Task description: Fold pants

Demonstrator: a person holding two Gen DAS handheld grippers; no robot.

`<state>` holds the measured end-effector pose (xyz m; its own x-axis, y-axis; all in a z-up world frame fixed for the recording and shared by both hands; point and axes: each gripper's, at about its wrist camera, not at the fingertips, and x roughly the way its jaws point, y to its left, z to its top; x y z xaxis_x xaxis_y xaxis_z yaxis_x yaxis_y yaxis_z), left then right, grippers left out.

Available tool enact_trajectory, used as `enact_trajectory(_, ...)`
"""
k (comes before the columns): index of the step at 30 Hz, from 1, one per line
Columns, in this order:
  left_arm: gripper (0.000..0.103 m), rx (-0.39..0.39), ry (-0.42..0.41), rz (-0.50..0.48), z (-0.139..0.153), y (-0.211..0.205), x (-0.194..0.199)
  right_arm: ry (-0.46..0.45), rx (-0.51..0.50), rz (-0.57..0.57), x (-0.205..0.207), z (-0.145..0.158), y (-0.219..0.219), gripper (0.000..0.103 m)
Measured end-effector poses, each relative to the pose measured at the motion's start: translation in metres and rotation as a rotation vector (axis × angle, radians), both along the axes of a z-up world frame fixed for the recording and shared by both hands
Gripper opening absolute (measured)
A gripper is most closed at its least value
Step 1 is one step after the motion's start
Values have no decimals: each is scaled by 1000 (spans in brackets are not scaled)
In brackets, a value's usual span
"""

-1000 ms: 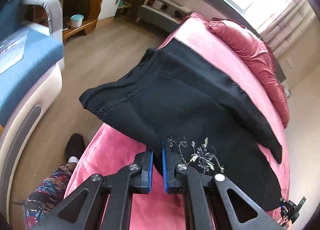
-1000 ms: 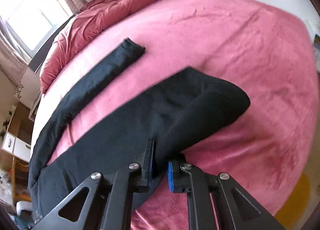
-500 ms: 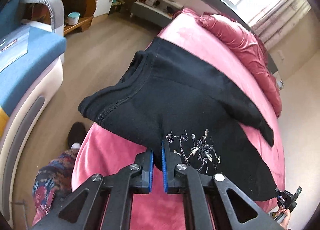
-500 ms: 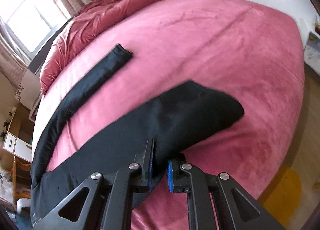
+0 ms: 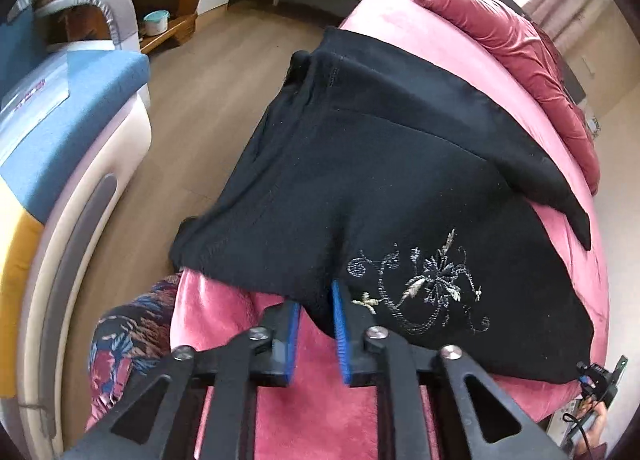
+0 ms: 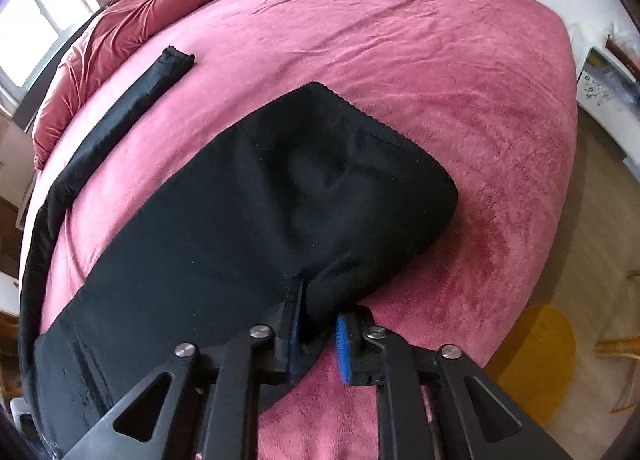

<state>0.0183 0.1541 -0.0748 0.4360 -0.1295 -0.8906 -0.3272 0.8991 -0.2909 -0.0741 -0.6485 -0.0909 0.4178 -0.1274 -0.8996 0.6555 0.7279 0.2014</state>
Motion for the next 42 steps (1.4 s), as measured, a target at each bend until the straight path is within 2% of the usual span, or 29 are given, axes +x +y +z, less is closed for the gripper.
enact_trajectory(1,26,6,-10,-5,3,1,-2,7,-21,-3,-3,2,2,34)
enact_trajectory(2,29,17,-12,-10,5,2,-3,18,-48,-7,-6,7,2,47)
enact_trajectory(3,29,27,-15,-21,9,3,-5,23,-68,-10,-10,12,1,53)
enact_trajectory(8,29,85,-43,-30,27,17,-23,2,-158,41,-14,45,19,56)
enact_trajectory(11,29,131,-81,-1,43,26,-28,-41,-173,140,3,62,50,57)
enact_trajectory(13,29,133,-114,15,55,35,-22,-63,-162,220,20,66,75,57)
enact_trajectory(19,38,84,-165,-5,70,43,33,-102,-99,475,77,65,164,59)
enact_trajectory(23,43,77,-147,-36,68,40,86,-106,-70,598,106,59,218,60)
enact_trajectory(33,45,10,-78,4,41,44,201,-117,-42,710,156,52,272,63)
enact_trajectory(35,58,-11,-65,26,34,47,219,-118,-44,720,167,51,278,64)
enact_trajectory(36,60,-24,-62,37,31,49,227,-119,-44,724,170,53,281,64)
enact_trajectory(42,60,-117,-35,128,6,70,284,-132,-50,746,189,56,296,67)
